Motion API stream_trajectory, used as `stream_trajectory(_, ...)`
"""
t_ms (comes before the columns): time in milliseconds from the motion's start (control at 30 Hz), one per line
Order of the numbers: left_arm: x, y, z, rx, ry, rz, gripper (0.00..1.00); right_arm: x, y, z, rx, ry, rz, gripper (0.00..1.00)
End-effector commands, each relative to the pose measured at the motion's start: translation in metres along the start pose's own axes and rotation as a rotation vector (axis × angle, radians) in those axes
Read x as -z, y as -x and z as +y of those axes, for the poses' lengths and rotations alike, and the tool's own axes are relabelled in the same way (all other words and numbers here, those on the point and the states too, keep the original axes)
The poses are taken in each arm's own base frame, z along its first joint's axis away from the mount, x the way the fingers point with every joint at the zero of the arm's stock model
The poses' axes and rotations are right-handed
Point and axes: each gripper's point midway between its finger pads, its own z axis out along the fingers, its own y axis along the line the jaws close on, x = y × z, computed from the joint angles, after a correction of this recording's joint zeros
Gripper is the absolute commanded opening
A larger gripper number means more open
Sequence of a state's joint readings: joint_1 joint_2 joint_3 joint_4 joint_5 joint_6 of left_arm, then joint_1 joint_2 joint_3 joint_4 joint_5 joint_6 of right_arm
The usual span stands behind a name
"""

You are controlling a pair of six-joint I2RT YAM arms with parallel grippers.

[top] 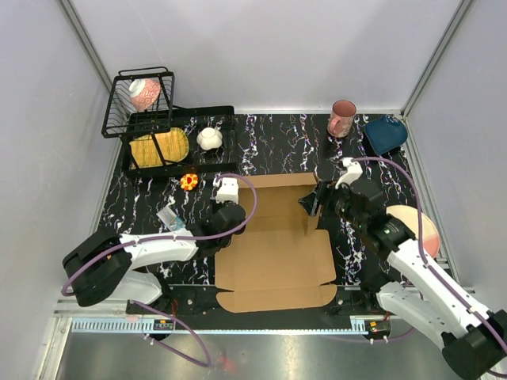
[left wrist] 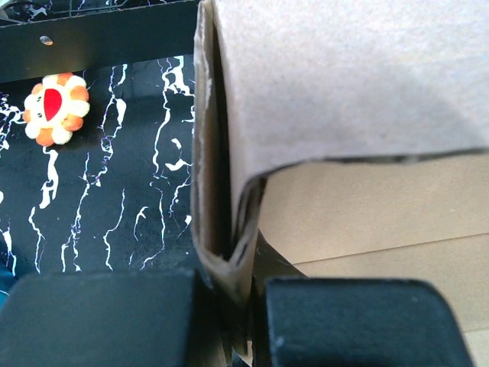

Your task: Fold the paper box

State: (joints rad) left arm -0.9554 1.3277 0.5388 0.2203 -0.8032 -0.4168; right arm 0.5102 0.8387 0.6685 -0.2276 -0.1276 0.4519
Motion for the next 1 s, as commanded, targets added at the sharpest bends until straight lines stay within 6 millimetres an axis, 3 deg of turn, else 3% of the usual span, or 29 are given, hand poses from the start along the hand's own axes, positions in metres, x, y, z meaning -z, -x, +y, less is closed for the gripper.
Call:
stream_trajectory(0,0.0,0.006,-0.012,0.006,-0.023,0.002,0.0,0.019,0.013,-0.013,0.039,-0.098,-0.046,0.72)
stream_trajectory(200,0.002,0.008,-0.009,0.037,-0.025,-0.002,0.0,0.03,0.012,-0.037,0.005,-0.215,-0.103,0.64)
stream_trajectory(433,0.001,0.003,-0.007,0.029,-0.023,0.016,0.0,0.042,0.029,-0.005,-0.005,-0.056,-0.184,0.77)
stream_trajectory(533,0.001,0.001,-0.006,0.029,-0.019,0.021,0.0,0.056,0.044,-0.007,-0.019,-0.093,-0.242,0.77)
stream_trajectory(767,0.002,0.001,-0.003,0.033,-0.017,0.016,0.0,0.086,0.066,-0.048,-0.103,-0.341,-0.402,0.78)
stream_trajectory(967,0.005,0.002,0.0,0.046,-0.019,0.007,0.0,0.096,0.048,-0.091,-0.178,-0.565,-0.403,0.73)
